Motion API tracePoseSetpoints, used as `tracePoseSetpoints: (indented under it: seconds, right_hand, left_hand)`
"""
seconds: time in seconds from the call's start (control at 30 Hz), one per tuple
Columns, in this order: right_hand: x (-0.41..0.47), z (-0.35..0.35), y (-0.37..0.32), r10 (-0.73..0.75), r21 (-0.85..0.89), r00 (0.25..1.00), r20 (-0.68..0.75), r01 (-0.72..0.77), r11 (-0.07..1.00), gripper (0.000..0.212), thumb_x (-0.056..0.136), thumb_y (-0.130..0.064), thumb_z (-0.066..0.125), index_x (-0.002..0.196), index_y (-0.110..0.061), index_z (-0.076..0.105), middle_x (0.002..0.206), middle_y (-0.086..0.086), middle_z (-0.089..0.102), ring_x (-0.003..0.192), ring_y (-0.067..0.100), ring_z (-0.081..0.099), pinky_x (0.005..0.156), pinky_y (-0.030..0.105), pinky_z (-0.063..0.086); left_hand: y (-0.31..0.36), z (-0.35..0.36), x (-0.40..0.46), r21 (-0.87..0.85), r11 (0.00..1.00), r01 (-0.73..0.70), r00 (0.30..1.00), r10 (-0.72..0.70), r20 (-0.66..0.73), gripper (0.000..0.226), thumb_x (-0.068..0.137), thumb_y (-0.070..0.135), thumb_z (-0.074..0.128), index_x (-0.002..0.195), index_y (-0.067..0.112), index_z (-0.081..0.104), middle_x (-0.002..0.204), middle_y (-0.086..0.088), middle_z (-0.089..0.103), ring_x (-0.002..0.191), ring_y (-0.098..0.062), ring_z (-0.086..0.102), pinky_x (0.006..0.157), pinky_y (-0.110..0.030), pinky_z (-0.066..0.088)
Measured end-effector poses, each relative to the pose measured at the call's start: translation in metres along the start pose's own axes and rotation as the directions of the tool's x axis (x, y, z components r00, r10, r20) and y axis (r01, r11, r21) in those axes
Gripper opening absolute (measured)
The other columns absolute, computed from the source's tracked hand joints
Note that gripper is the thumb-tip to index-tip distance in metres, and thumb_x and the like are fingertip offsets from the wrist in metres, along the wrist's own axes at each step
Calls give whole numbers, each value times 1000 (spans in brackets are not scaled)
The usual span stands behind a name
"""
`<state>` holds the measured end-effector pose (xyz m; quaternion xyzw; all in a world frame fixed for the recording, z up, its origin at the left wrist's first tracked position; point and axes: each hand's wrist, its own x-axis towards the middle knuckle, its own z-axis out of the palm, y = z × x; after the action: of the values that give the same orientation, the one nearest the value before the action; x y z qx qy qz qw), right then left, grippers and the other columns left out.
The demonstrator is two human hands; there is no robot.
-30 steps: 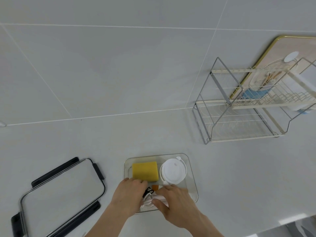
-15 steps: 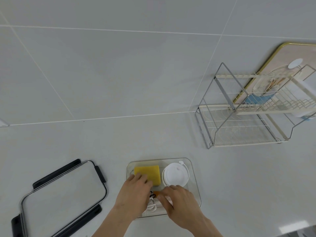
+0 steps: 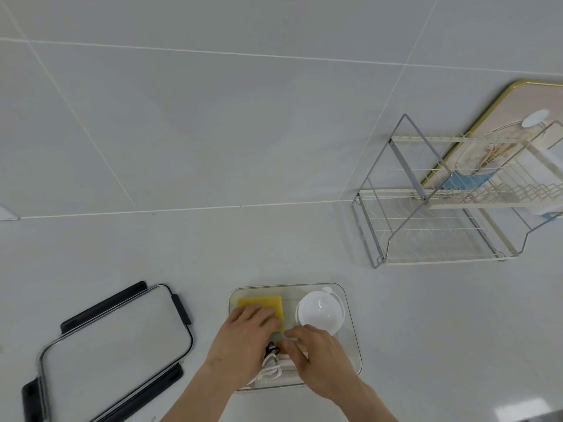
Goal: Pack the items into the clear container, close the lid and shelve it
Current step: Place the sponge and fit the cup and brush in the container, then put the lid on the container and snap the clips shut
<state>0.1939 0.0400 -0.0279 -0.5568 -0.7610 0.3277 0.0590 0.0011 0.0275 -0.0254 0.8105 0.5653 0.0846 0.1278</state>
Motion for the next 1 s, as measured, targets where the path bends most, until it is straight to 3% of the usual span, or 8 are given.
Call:
tracePoseSetpoints:
  seconds: [0.07, 0.2, 0.3, 0.43, 0.57, 0.67, 0.87, 1.0]
  right_hand:
    - [1, -3, -3, 7, 12, 1000, -4, -7, 1000, 66, 86, -80, 21, 108, -36, 64, 102, -15, 70, 94, 6, 65, 78, 35, 55]
    - [1, -14, -11, 29, 87, 998, -50, -25, 996, 19, 95, -43, 52, 95, -32, 68, 85, -16, 73, 75, 2, 68, 72, 29, 57]
    - [-1, -21, -14, 45, 117, 987, -151, -28, 993, 16, 95, -31, 60, 81, -29, 66, 66, -17, 68, 62, 3, 66, 62, 26, 55]
    - [-2, -27, -20, 66, 157, 963, -263, -25, 987, 20, 92, -24, 66, 73, -28, 64, 60, -13, 64, 59, 10, 63, 56, 28, 53]
    - [5, -27, -47, 20, 221, 971, -238, 35, 975, 20, 94, -25, 65, 74, -30, 64, 69, -13, 68, 65, 13, 64, 58, 34, 57]
    - [15, -25, -84, -33, 249, 976, -215, 87, 965, 17, 93, -22, 66, 78, -28, 67, 74, -14, 70, 69, 12, 65, 62, 29, 54]
    - [40, 8, -166, -105, 270, 993, -44, 113, 956, 10, 95, -32, 62, 102, -29, 69, 94, -21, 71, 84, -6, 62, 66, 7, 45]
    - [58, 39, -205, -84, 270, 990, 116, 50, 962, 30, 96, -36, 60, 124, -26, 62, 111, -18, 64, 96, -1, 62, 81, 17, 49]
  left_hand:
    - [-1, -1, 0, -10, 1000, 6, 1000, -6, 10, 39, 71, 30, 45, 106, 34, 63, 113, 14, 65, 108, -17, 60, 93, -34, 50]
    - [-4, -2, -4, -23, 999, 42, 999, -42, 21, 43, 67, 23, 67, 108, 33, 60, 109, 14, 64, 105, -16, 59, 95, -32, 48]
    - [-5, -10, -6, -33, 997, 66, 996, -68, -56, 43, 70, 19, 64, 110, 33, 59, 107, 15, 64, 103, -16, 58, 96, -28, 43]
    - [-17, -32, -12, -117, 975, 191, 947, -214, -238, 37, 82, 19, 62, 117, 30, 56, 109, 12, 64, 103, -15, 57, 93, -31, 45]
    - [-48, -50, -32, -280, 874, 398, 801, -480, -358, 38, 88, 26, 62, 124, 27, 52, 115, 7, 62, 107, -18, 56, 92, -37, 45]
    - [-77, -57, -57, -416, 760, 499, 672, -643, -367, 41, 87, 27, 65, 126, 24, 52, 119, 2, 61, 111, -21, 54, 93, -41, 46]
    - [-132, -63, -128, -584, 460, 668, 379, -887, -264, 49, 86, 31, 67, 131, 18, 49, 124, -9, 57, 116, -31, 51, 98, -49, 43]
    - [-154, -58, -174, -618, 244, 747, 208, -969, -131, 56, 86, 34, 65, 135, 17, 44, 129, -14, 53, 121, -35, 46, 96, -51, 42]
